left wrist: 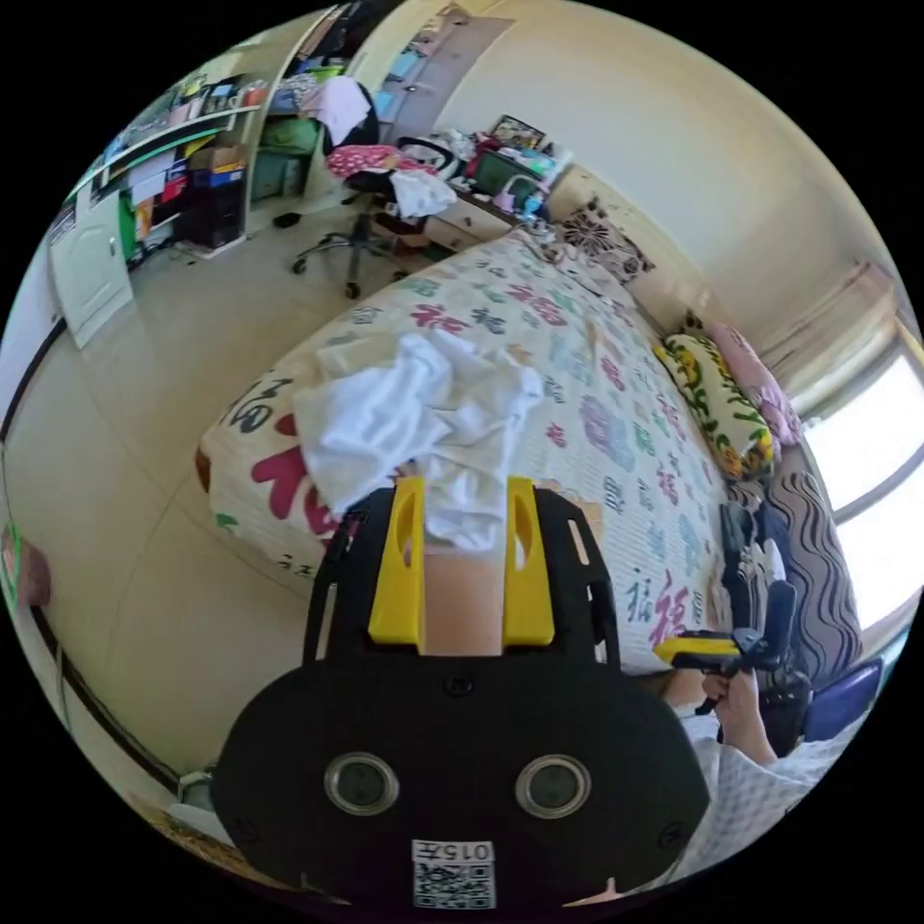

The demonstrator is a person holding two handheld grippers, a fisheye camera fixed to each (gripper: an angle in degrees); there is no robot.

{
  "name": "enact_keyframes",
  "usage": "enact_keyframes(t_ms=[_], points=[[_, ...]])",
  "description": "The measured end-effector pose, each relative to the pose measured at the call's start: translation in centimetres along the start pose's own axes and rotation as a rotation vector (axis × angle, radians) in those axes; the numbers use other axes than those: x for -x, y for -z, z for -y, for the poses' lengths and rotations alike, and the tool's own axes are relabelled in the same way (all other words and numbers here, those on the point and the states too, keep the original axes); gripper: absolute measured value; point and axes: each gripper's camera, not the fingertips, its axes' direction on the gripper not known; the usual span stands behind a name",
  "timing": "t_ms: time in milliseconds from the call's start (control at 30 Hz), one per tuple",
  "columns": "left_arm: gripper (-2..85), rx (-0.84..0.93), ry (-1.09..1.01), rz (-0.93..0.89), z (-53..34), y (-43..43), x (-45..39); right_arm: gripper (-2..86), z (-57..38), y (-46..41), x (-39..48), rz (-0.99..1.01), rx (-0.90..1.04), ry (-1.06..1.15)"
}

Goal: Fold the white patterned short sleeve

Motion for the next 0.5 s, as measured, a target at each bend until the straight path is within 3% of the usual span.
enact_keyframes(t_ms=[200,300,433,500], points=[[11.5,0.11,-0.008,-0.012,5.0,-3.6,1.7,0.2,5.7,-5.9,2.6,-0.057,0.088,0.116],[11.2,0.255,-0.128,-0.02,7.7,-7.2,-1.6,1.4,8.9,-7.9,2.5,-0.076,0.105,0.129],[1.4,0.491,-0.28,-0.04,10.7,-12.4,-6.5,4.3,11.9,-9.7,1.5,-0.02,0.075,0.103],[0.2,0.417,-0.324,-0.136,11.3,-9.9,-8.6,5.0,12.3,-9.8,0.8,-0.024,0.041,0.081]])
